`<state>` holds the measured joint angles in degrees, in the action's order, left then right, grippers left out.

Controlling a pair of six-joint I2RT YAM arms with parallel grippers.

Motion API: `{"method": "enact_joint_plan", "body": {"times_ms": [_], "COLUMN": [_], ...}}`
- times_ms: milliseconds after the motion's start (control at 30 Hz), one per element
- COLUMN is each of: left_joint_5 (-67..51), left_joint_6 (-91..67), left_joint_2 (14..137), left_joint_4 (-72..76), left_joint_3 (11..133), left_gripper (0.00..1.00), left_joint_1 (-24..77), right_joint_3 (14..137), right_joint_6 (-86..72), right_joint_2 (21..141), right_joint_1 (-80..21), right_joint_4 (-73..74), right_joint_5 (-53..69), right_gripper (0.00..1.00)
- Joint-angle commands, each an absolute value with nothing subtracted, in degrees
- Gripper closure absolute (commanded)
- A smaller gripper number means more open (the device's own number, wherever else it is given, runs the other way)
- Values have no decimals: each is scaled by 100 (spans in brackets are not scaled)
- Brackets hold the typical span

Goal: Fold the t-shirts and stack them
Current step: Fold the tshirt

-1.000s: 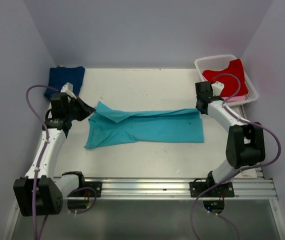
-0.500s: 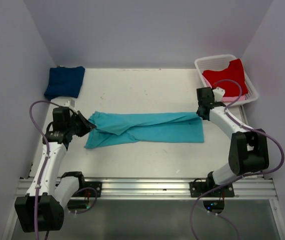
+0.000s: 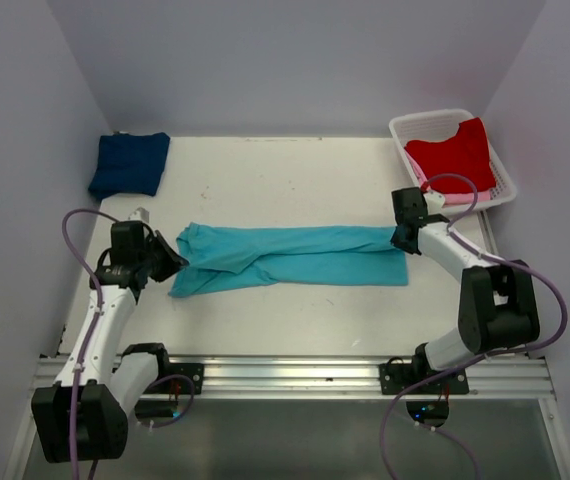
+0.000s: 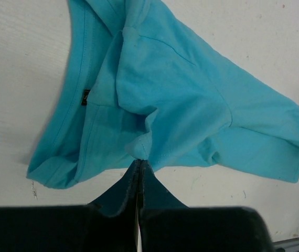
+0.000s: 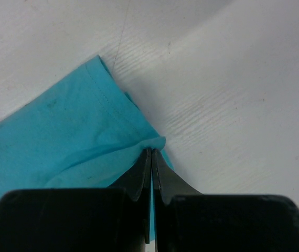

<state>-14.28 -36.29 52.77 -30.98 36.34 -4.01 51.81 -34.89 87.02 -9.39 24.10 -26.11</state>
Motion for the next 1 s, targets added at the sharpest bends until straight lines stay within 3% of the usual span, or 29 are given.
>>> {"method": "enact_joint_plan", "body": {"times_ms": [0, 33, 100, 133, 167, 200, 267, 333, 400, 467, 500, 533, 567, 633, 767, 967], "left_joint_5": [-1186, -1213, -1327, -1371, -1362, -1354, -1345, -1336, -1327, -1449, -1528, -1738, -1879, -2274, -2619, -2531], "left_joint_6": [-3577, -3595, -3638, -3717, -3770, -3823, -3955, -3999, -3999, -3999, -4025, -4130, -4192, -4341, -4500, -4588], "left_joint_2": [5335, 5370, 5344, 5274, 5047, 4897, 4441, 4220, 4078, 4209, 4323, 4481, 4865, 5359, 6650, 7145], "left_joint_4": [-3015, -3058, -3137, -3207, -3243, -3278, -3349, -3314, -3035, -2656, -2437, -1956, -1681, -1030, -98, 668], "left_joint_3": [3463, 3454, 3454, 3463, 3472, 3524, 3690, 3840, 3972, 3886, 3833, 3771, 3623, 3525, 3262, 2963], "left_gripper": [100, 95, 85, 69, 62, 54, 26, 16, 15, 24, 30, 58, 74, 100, 100, 100], "left_joint_1": [-448, -448, -448, -440, -448, -448, -439, -439, -439, -431, -439, -439, -439, -439, -422, -396], "right_joint_3": [5106, 5106, 5150, 5176, 5264, 5308, 5448, 5528, 5651, 5808, 5870, 5932, 6063, 6161, 6389, 6110], "right_joint_6": [-3524, -3524, -3516, -3516, -3533, -3533, -3542, -3533, -3498, -3480, -3463, -3489, -3507, -3516, -3516, -3507], "right_joint_2": [8490, 8490, 8438, 8420, 8359, 8306, 8209, 8051, 8068, 8226, 8331, 8628, 8761, 9226, 9939, 10222], "right_joint_1": [-976, -984, -984, -993, -993, -993, -993, -993, -993, -993, -1002, -993, -993, -1002, -993, -993], "right_joint_4": [2443, 2461, 2548, 2592, 2654, 2767, 2865, 2909, 2804, 2734, 2655, 2620, 2593, 2400, 2154, 1846], "right_joint_5": [-2558, -2558, -2575, -2601, -2671, -2689, -2716, -2707, -2690, -2637, -2515, -2453, -2383, -2102, -1688, -1442], "right_gripper": [100, 100, 80, 74, 66, 63, 60, 56, 56, 60, 75, 86, 97, 100, 100, 100]}}
